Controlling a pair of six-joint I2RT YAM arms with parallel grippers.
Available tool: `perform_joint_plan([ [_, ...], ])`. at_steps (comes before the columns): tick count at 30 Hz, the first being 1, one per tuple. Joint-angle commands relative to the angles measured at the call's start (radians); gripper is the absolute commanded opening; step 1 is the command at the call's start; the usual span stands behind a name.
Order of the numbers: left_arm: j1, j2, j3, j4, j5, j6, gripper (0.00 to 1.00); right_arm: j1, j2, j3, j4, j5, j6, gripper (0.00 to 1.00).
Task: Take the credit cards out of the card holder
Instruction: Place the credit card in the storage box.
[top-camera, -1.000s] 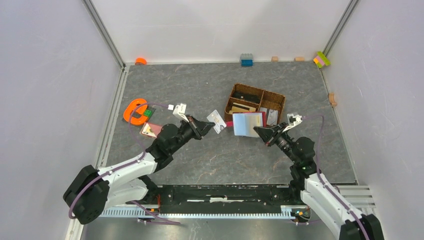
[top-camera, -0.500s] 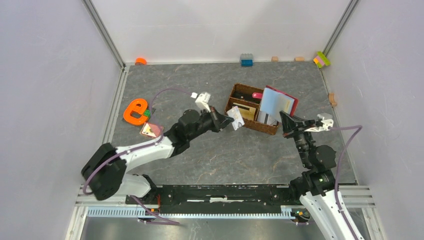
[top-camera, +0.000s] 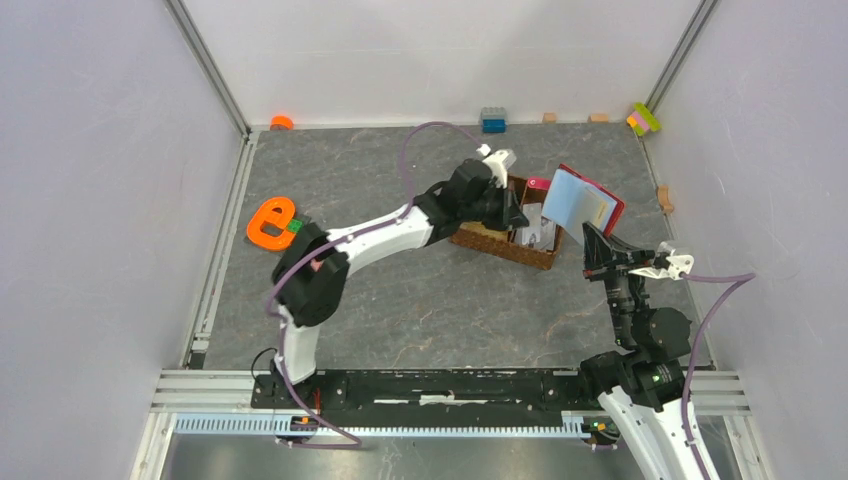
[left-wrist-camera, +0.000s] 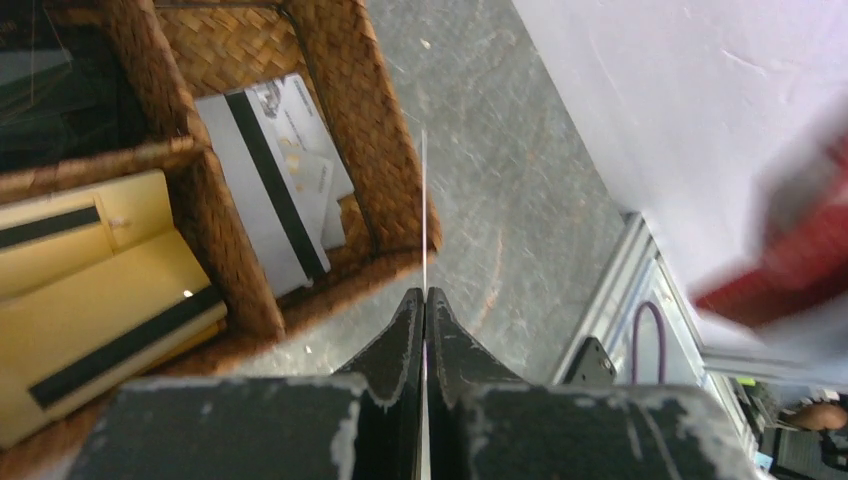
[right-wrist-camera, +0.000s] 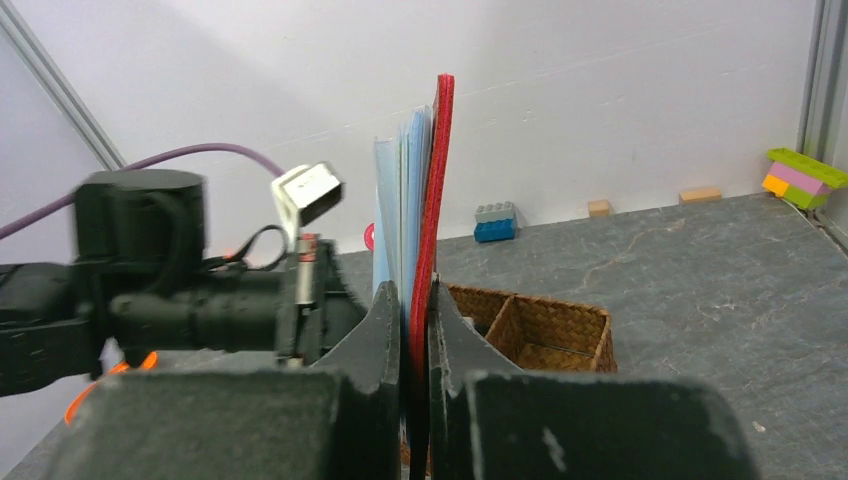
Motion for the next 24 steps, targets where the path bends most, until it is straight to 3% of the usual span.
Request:
perform_joint_plan([
  [1,-0.006,0.158,0.217,-0.202,0.029,0.063,0.02,0.0,-0.022,0.048,0.017,0.006,-0.015,0.0],
  [12,-0.003,0.498,0.757,-0.504,-0.061,0.108,0.02,0.0,-0.014,0.031,0.036,-0.024,0.001,0.0],
  [15,0.007,0.533,0.826,-0.547,-0.097,0.099,0.04,-0.001,-0.012,0.03,0.038,-0.029,0.002,0.0],
  [19,0.043,0.526,0.807,-0.549,-0.083,0.037,0.35,0.0,-0.001,0.024,0.039,-0.022,0.005,0.0],
  [24,0.055,0.433,0.718,-0.548,-0.084,0.065,0.57,0.0,-0.008,0.013,0.043,-0.013,0.004,0.0],
])
